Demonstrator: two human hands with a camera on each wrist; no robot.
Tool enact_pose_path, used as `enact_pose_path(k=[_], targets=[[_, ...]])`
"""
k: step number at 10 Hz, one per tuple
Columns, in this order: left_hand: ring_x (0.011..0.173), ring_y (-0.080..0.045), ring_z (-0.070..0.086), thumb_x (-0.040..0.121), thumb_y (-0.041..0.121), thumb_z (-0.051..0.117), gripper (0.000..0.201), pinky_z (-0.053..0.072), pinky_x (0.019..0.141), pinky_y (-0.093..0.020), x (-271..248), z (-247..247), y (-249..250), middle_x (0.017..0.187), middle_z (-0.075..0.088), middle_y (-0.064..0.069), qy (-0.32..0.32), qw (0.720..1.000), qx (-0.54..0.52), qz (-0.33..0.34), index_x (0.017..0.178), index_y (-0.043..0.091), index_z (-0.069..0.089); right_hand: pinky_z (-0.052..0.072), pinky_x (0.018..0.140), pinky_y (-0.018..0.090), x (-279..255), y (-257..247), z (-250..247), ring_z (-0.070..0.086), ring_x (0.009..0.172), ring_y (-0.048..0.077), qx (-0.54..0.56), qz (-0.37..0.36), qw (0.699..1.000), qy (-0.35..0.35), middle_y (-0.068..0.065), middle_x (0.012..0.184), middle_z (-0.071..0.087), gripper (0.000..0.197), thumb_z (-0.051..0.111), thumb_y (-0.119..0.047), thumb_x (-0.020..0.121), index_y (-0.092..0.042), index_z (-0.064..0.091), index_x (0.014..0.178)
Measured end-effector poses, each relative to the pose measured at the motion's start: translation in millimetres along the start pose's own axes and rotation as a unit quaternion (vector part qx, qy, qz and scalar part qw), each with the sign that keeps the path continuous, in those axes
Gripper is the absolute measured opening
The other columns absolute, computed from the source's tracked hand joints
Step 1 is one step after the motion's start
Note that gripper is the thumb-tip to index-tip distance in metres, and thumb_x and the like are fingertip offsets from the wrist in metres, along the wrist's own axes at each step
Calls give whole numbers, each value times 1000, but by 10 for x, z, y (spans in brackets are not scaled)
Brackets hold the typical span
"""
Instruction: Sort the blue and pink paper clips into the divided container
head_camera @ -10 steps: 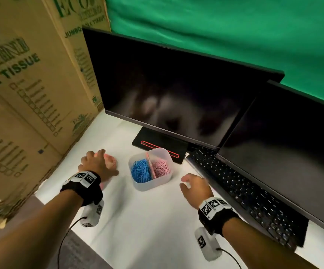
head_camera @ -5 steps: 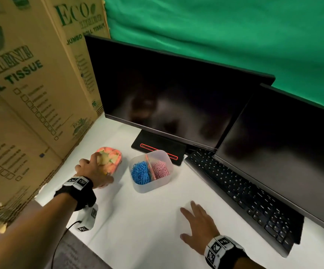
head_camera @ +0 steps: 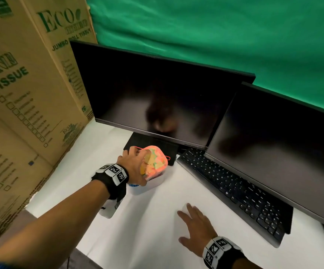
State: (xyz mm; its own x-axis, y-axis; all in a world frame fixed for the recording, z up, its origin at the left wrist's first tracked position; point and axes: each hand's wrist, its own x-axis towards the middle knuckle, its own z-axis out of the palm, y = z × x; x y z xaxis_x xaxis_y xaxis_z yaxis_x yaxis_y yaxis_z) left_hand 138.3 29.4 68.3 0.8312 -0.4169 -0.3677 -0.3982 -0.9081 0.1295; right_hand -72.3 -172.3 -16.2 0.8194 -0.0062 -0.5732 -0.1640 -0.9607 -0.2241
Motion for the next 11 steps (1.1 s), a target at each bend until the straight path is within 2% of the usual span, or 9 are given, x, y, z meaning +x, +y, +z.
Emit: enact_pose_path(k=[1, 2, 4, 5, 6, 7, 8, 10, 11], targets=[[117, -32, 39, 50, 52, 79, 105, 43, 95, -44, 23, 7, 35, 135, 28, -6, -8, 1000, 16, 1, 138, 41, 22, 9, 121, 40, 9, 0, -29, -5, 149, 19, 14, 1, 1000, 2, -5, 162, -10, 76, 55, -48, 88, -37, 13, 151], [119, -32, 39, 51, 52, 78, 109, 44, 95, -45, 29, 17, 33, 135, 27, -8, -15, 999, 41, 4, 140, 40, 16, 19, 119, 36, 55, -27, -139, 8, 148, 20, 40, 7, 999, 9, -4, 161, 2, 76, 57, -48, 87, -36, 17, 150], [123, -34, 34, 55, 49, 78, 119, 45, 96, -45, 9, 15, -9, 138, 29, -9, -53, 997, 58, 8, 144, 41, 0, 35, 111, 34, 460, -272, -863, 35, 139, 20, 118, -23, 985, 126, -2, 155, 26, 83, 64, -43, 84, -34, 16, 150], [122, -36, 35, 56, 46, 79, 124, 49, 91, -48, -3, 11, -11, 138, 25, -7, -73, 996, 47, 3, 143, 46, -10, 39, 109, 38, 760, -488, -1304, 42, 135, 24, 196, -37, 971, 130, 1, 151, 36, 92, 70, -36, 76, -34, 16, 151], [117, -35, 36, 55, 42, 79, 126, 50, 88, -47, -5, 1, -33, 135, 25, -7, -82, 996, 36, 11, 143, 47, -11, 48, 96, 35, 995, -697, -1477, 55, 120, 29, 122, -52, 986, 101, 3, 130, 55, 74, 69, -32, 72, -32, 37, 138], [115, -33, 38, 54, 42, 80, 126, 51, 89, -47, -10, 2, -90, 131, 27, -9, -81, 996, 31, 22, 142, 47, -10, 51, 87, 32, 1017, -829, -1486, 59, 109, 29, 31, -49, 993, 98, 4, 119, 58, 56, 64, -31, 74, -22, 49, 128], [114, -32, 39, 52, 43, 81, 126, 50, 90, -46, -8, 9, -128, 129, 28, -10, -78, 996, 25, 28, 143, 43, -6, 53, 87, 34, 1006, -866, -1467, 62, 106, 29, 0, -56, 992, 111, 5, 115, 62, 50, 61, -33, 77, -19, 51, 125], [108, -32, 39, 46, 43, 80, 126, 50, 88, -47, -6, 19, -148, 123, 31, -10, -74, 997, 12, 35, 140, 48, -4, 48, 96, 33, 844, -797, -1516, 57, 113, 30, 77, -46, 993, 79, 11, 118, 64, 63, 66, -31, 83, -23, 42, 141], [110, -33, 39, 48, 42, 80, 125, 50, 90, -47, 1, 40, -134, 125, 30, -10, -64, 998, -2, 28, 141, 46, -3, 46, 95, 29, 736, -799, -1511, 59, 113, 27, 146, -56, 983, 96, 8, 123, 63, 64, 68, -29, 84, -24, 42, 142]])
